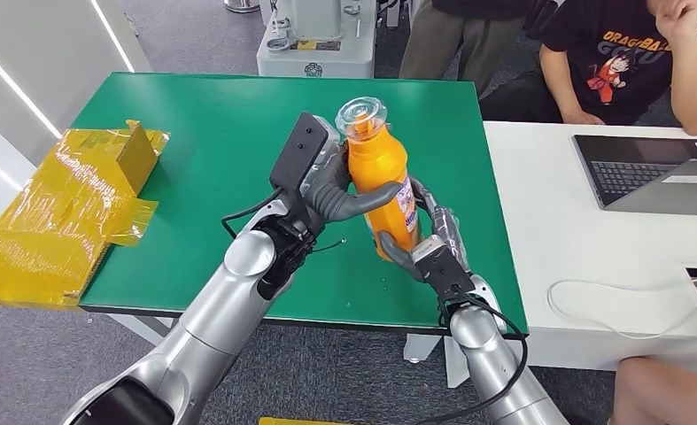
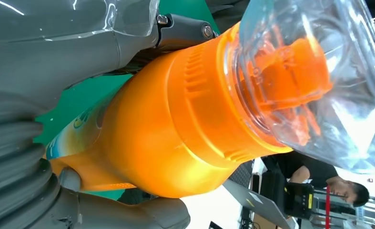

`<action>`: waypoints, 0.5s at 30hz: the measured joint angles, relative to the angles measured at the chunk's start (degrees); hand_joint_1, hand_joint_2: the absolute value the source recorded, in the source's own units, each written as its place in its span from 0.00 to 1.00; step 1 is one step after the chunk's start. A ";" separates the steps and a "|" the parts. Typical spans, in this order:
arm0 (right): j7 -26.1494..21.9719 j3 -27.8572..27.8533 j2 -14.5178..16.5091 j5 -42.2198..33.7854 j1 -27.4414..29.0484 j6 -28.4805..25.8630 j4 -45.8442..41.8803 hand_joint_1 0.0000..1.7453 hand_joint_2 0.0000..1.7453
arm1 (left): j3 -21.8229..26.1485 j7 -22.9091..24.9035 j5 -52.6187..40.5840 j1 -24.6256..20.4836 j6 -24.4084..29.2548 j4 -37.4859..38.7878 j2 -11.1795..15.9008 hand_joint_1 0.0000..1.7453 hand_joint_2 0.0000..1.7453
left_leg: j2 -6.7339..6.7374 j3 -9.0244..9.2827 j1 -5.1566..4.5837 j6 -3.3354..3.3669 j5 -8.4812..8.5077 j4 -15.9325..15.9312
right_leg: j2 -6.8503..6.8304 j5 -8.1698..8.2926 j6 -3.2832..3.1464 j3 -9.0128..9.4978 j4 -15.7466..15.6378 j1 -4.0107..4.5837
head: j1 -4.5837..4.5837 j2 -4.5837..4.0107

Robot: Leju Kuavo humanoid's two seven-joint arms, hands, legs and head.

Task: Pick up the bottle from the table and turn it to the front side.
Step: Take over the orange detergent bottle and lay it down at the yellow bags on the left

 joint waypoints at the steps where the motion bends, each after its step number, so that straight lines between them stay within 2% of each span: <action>1: -0.04 -0.01 0.00 0.00 0.00 -0.01 0.09 1.00 1.00 | 0.02 -0.07 -0.02 -0.02 0.00 0.15 0.01 1.00 1.00 | 0.00 0.00 0.00 0.00 0.00 0.00 | 0.00 0.00 0.00 0.00 0.00 0.00 | 0.00 0.00; 15: -0.52 -0.15 0.00 0.15 -0.03 -0.26 1.39 1.00 1.00 | 0.08 -1.15 0.62 -0.16 -0.16 2.11 0.02 1.00 1.00 | 0.00 0.00 0.00 0.00 0.00 0.00 | 0.00 0.00 0.00 0.00 0.00 0.00 | 0.00 0.00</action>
